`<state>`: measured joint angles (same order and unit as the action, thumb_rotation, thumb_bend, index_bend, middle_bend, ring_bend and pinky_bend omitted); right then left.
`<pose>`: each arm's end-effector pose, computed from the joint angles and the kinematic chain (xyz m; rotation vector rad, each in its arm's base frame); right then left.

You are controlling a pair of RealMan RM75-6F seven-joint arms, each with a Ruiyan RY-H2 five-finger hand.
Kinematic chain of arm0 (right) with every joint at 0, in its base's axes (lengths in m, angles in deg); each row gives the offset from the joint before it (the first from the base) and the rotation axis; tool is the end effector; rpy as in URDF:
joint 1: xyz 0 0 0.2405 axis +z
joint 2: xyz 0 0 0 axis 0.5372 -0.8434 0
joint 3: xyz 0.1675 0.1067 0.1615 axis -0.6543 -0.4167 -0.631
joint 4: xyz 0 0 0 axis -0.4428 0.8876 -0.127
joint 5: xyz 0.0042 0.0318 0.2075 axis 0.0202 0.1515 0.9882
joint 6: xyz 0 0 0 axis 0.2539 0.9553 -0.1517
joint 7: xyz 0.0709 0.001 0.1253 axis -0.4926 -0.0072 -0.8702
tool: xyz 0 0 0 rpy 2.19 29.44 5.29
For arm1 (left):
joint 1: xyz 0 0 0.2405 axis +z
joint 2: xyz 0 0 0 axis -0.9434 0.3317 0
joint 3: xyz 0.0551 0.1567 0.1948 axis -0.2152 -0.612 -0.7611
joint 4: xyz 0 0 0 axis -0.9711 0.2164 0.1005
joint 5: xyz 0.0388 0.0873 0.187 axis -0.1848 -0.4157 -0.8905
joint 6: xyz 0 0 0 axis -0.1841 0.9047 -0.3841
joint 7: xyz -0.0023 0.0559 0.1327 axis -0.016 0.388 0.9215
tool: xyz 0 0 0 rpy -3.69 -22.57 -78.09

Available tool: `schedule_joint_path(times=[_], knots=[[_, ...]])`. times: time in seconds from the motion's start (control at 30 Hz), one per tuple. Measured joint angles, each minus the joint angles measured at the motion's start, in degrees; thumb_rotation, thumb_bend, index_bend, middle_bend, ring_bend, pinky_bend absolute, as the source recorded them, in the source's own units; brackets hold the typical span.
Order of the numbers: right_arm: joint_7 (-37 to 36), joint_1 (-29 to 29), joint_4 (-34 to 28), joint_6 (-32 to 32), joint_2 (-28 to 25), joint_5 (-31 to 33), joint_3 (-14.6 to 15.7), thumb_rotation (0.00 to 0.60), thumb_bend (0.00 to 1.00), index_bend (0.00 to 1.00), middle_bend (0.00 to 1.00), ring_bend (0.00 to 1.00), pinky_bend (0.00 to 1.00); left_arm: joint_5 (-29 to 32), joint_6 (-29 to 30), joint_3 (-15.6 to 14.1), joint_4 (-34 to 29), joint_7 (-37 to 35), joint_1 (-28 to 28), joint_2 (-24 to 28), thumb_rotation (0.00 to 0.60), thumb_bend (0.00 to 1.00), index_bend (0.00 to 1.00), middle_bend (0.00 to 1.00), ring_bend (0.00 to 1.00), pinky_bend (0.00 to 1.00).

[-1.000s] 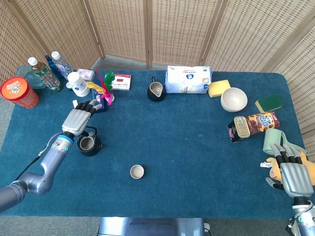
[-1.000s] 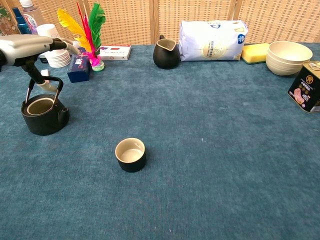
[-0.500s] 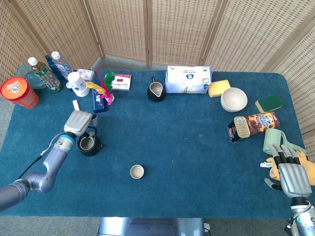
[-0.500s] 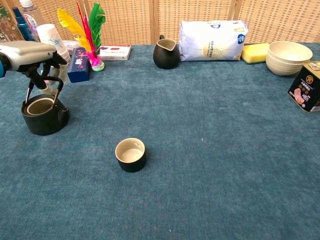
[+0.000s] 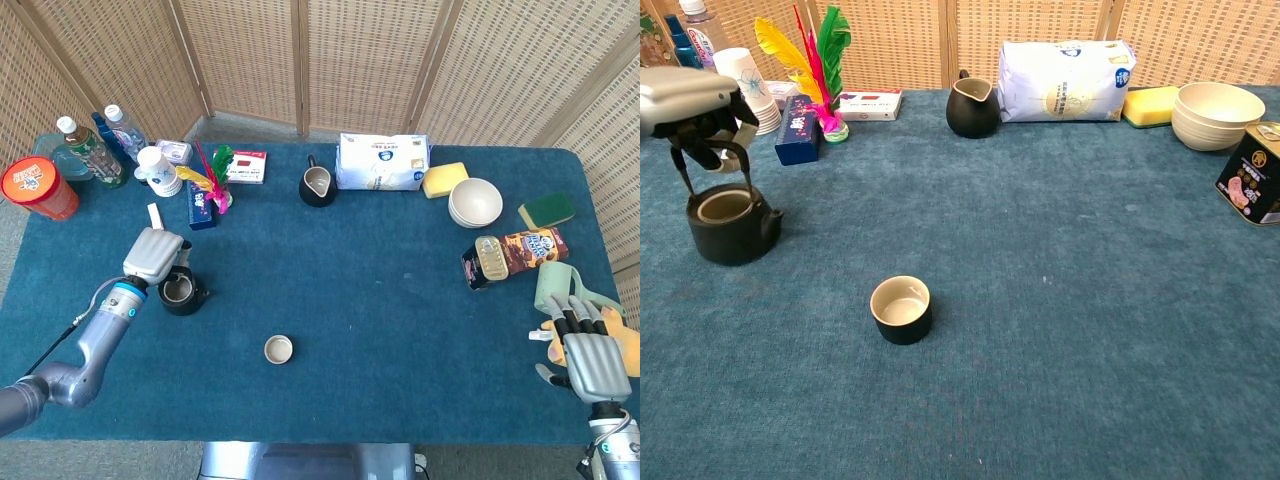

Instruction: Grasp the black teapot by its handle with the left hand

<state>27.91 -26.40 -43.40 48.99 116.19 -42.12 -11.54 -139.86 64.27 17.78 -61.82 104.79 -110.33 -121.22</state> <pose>-0.3314 -0.1849 0.1443 1.4679 -0.8943 0.7114 -0.2176 0.3738 0.0449 -1.8202 -0.7686 -0.7475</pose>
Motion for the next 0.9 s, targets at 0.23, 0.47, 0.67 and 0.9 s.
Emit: schedule_joint_path(times=[0.23,0.47,0.67,0.9], knots=[[0.41,0.10,-0.11,-0.18,0.15,0.16,0.03,0.600,0.00,0.00,0.00,0.00,0.00,-10.75,7.36,-2.30,-6.03,-1.77,1.46,3.59,0.600,0.36,0.72,0.85,0.80,0.97],[0.02,0.07,-0.21,-0.13,-0.07,0.32,-0.05,0.600,0.00,0.00,0.00,0.00,0.00,-15.23,10.63,-3.55,-13.61,1.45,1.97,6.30,0.600,0.34,0.72,0.85,0.80,0.97],[-0.43,0.01,-0.32,0.04,-0.32,0.32,-0.12,0.600,0.00,0.00,0.00,0.00,0.00,-16.15,11.20,-3.66,-18.55,6.15,1.83,7.13,0.600,0.33,0.72,0.85,0.79,0.97],[-0.63,0.00,-0.37,0.14,-0.45,0.33,-0.17,0.600,0.00,0.00,0.00,0.00,0.00,-17.27,11.59,-4.12,-20.83,8.17,1.90,7.31,0.600,0.32,0.72,0.85,0.79,0.97]])
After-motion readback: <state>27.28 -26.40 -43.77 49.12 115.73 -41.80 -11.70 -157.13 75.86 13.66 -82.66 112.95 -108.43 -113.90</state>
